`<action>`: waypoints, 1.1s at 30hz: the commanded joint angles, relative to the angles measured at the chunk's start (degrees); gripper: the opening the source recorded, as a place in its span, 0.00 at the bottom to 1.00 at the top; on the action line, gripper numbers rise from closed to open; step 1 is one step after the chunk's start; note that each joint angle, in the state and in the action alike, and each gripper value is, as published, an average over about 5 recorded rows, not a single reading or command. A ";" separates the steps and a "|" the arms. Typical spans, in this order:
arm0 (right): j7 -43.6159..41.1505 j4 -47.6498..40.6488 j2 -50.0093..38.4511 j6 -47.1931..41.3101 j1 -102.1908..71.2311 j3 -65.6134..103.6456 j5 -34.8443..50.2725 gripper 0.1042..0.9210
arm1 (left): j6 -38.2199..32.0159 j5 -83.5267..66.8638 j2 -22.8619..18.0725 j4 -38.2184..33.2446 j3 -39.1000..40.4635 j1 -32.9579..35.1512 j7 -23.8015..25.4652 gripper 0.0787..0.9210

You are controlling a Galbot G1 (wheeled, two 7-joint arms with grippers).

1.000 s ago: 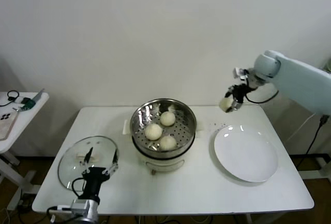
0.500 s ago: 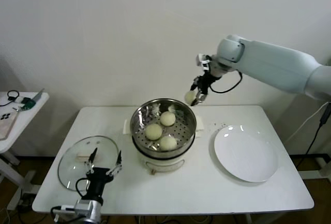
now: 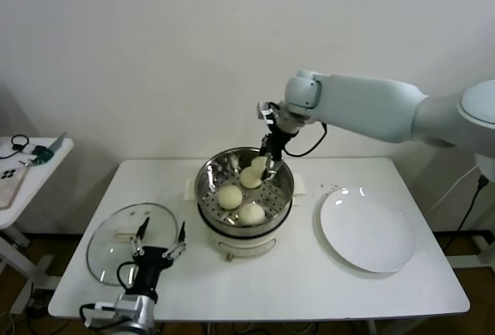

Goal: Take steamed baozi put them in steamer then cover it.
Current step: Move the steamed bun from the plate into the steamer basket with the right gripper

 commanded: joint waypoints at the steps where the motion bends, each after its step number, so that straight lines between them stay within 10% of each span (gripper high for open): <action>1: 0.48 0.40 2.74 -0.49 -0.90 -5.71 0.82 0.74 | -0.01 -0.04 -0.09 0.10 0.12 -0.16 0.01 0.88; 33: 0.94 -0.89 2.23 -0.53 -4.30 -3.30 -3.07 0.87 | 0.00 -1.34 0.51 -0.65 -1.01 0.32 0.05 0.88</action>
